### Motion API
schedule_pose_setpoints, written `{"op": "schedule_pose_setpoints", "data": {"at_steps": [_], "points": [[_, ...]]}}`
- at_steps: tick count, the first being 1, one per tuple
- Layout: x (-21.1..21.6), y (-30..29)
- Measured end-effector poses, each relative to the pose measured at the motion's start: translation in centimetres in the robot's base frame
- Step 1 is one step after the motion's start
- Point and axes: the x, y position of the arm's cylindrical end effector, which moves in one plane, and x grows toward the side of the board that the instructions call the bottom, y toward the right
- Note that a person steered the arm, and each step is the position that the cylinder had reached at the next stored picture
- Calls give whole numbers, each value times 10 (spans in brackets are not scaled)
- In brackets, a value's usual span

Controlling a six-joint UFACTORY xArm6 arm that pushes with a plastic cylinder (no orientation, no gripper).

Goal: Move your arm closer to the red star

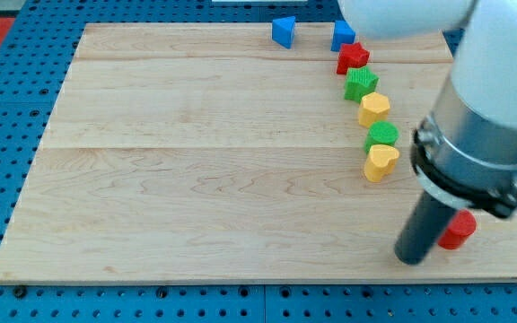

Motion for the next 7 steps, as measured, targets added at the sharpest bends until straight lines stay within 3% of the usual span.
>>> {"op": "schedule_pose_setpoints", "data": {"at_steps": [1,2,4,5,7], "points": [[8,105],[-79,126],[-294,70],[-324,32],[-327,22]]}}
